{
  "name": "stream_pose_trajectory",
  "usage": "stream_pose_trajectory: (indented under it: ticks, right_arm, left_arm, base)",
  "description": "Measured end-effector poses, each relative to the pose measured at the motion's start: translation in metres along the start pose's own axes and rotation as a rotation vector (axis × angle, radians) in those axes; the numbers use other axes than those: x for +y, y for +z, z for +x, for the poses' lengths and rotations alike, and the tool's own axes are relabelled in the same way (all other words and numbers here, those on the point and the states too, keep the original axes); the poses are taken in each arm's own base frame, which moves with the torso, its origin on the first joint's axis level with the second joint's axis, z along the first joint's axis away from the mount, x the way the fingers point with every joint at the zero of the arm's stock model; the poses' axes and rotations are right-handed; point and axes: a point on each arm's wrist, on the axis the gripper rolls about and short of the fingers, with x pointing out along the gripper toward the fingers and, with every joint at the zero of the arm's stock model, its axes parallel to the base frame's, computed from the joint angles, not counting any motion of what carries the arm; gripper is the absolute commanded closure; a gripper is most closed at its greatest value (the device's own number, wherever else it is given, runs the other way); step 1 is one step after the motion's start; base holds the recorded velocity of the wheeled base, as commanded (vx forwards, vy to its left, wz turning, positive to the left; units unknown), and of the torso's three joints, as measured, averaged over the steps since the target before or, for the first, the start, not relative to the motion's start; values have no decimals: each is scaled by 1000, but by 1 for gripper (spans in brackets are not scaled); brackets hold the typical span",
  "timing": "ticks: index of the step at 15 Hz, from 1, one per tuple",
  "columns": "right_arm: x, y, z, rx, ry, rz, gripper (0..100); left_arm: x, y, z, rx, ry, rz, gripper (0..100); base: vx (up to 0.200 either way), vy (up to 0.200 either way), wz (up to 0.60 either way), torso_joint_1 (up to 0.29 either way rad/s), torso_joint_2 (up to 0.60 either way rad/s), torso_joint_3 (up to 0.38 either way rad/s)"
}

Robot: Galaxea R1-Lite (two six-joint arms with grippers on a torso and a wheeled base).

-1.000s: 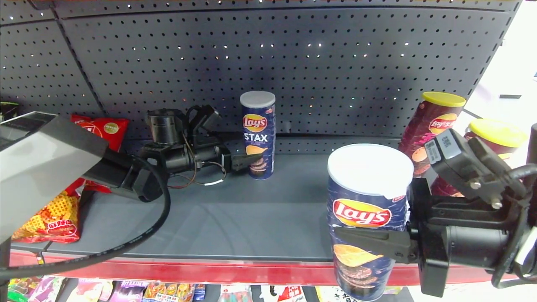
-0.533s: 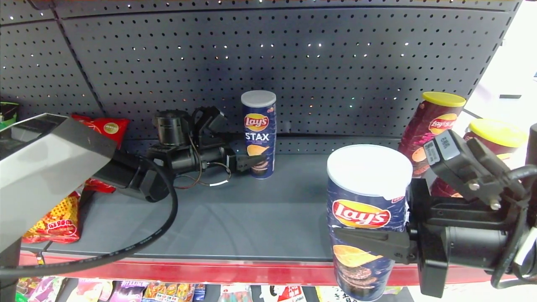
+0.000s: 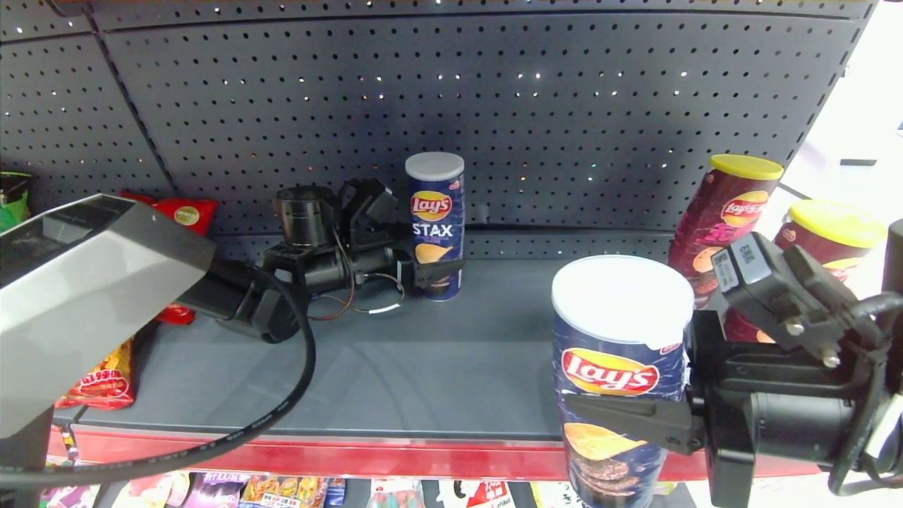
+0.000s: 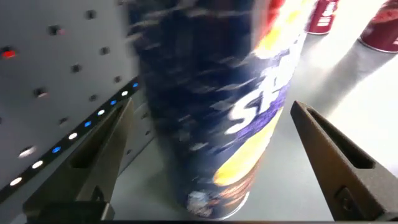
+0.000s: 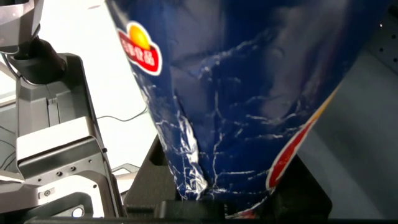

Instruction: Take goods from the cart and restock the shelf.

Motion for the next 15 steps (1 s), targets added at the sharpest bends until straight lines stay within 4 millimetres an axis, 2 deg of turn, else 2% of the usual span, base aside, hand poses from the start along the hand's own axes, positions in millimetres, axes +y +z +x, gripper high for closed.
stream_pose_trajectory:
  ticks: [7,8,15]
  right_arm:
    - [1,0,-2,-5,-2,-2,100]
    - [1,0,-2,-4,-1,0,100]
    - [2,-1,-5,-6,-2,0,100]
  left_arm:
    - [-3,0,12,-10,11,-4,0]
    - [-5,-1,15,-10,10,-5,100]
    - [-21,2,24,-22,-5,-9,100]
  base:
    - [0,0,0,0,0,0]
    - [0,0,0,0,0,0]
    - [0,0,0,0,0,0]
